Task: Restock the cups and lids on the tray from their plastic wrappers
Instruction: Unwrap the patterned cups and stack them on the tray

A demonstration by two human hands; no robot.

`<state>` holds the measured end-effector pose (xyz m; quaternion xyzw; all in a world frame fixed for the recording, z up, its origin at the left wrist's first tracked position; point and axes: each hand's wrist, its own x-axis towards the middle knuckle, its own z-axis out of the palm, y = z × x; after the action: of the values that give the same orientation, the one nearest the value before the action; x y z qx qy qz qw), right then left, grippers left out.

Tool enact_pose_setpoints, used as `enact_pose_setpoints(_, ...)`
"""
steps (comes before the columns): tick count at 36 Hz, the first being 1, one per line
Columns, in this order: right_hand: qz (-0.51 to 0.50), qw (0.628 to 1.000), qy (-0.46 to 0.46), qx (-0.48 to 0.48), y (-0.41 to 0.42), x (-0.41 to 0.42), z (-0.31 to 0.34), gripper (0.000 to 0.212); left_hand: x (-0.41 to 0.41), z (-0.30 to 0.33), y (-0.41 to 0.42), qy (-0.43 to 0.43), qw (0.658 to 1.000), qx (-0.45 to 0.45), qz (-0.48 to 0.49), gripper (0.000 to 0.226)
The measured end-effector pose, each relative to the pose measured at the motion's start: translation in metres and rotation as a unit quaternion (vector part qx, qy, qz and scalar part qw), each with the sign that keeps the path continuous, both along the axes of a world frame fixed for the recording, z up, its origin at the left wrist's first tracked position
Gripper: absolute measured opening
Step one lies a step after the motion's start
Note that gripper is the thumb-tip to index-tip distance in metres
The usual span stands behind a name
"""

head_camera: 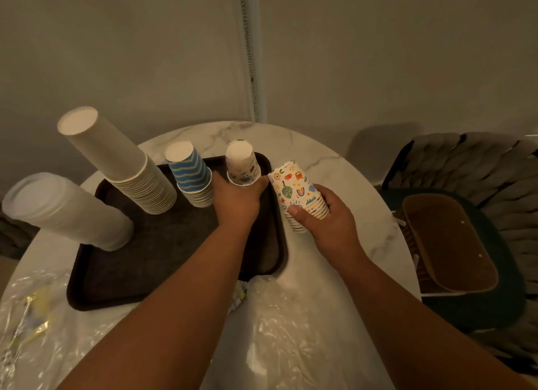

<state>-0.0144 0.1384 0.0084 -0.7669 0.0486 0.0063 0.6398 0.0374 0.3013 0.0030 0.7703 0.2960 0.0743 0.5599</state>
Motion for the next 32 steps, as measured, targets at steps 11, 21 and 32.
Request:
enact_pose_setpoints(11,0.003,1.0,0.002,-0.001,0.034,-0.006,0.005,0.061,-0.055,0.045,-0.008,-0.036,0.962,-0.257,-0.089,0.066)
enact_pose_setpoints(21,0.039,0.999,-0.003,-0.029,0.052,-0.028,0.009,0.064,-0.069,0.039,0.02,-0.029,0.943,-0.31,-0.115,0.073)
enact_pose_setpoints(32,0.031,0.998,-0.022,-0.054,0.053,-0.034,0.012,0.059,-0.072,0.034,0.019,-0.044,0.949,-0.297,-0.093,0.063)
